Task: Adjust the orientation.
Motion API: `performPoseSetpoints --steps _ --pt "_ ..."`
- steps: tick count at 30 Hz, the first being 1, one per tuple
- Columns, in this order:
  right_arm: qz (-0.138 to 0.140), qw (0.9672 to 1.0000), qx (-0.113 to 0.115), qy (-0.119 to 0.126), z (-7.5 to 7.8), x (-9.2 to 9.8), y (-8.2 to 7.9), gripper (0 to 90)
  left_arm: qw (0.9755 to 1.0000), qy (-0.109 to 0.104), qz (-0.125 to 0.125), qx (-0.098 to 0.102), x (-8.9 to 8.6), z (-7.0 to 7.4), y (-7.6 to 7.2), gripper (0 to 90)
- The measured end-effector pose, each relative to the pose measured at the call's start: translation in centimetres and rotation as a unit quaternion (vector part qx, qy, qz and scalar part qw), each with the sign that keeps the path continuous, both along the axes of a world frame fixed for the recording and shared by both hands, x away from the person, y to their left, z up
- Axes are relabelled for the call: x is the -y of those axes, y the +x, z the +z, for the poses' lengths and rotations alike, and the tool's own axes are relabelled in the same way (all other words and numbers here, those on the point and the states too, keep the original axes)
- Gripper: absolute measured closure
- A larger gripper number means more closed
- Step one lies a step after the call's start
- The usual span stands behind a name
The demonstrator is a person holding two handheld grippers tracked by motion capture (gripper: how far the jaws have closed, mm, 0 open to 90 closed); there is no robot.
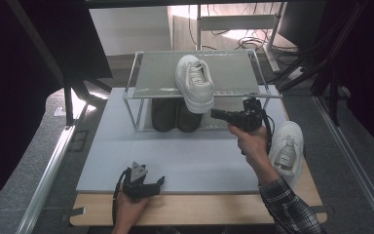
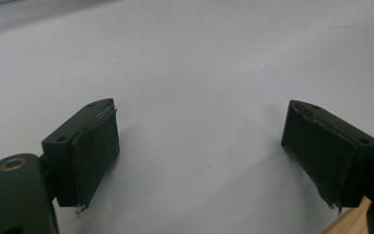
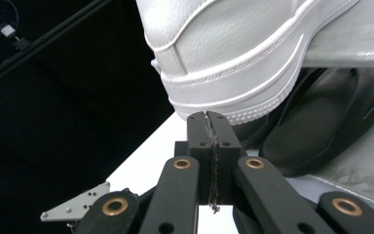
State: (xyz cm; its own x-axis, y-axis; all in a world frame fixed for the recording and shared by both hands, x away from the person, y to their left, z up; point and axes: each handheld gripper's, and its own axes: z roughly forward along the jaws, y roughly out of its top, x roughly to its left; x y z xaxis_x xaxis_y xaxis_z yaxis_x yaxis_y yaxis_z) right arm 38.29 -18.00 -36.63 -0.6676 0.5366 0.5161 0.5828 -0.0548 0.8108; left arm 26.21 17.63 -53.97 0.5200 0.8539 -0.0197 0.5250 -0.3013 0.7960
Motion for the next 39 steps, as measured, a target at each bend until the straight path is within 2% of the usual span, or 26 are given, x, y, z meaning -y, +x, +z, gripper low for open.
performPoseSetpoints --steps 4,10,16,25,30,39 --pt "0.000 1.0000 0.002 -0.010 -0.2 -0.6 0.1 89.2 1.0000 0.000 0.000 0.000 0.0 0.0 0.0 13.4" --pt "0.004 1.0000 0.000 0.003 -0.5 -0.8 0.7 89.2 1.0000 0.000 0.000 0.000 0.0 0.0 0.0 13.4" --pt "0.003 1.0000 -0.001 -0.001 -0.4 -1.1 0.9 89.3 1.0000 0.000 0.000 0.000 0.0 0.0 0.0 13.4" --pt "0.000 0.9999 -0.009 0.005 -0.7 -2.5 2.2 89.3 1.0000 0.000 0.000 0.000 0.0 0.0 0.0 13.4" --pt "-0.007 0.9999 -0.009 -0.008 -0.6 -3.4 2.9 89.3 1.0000 0.000 0.000 0.000 0.0 0.0 0.0 13.4" --pt "-0.011 0.9998 -0.016 0.000 -0.9 -4.6 4.1 89.3 1.0000 0.000 0.000 0.000 0.0 0.0 0.0 13.4"
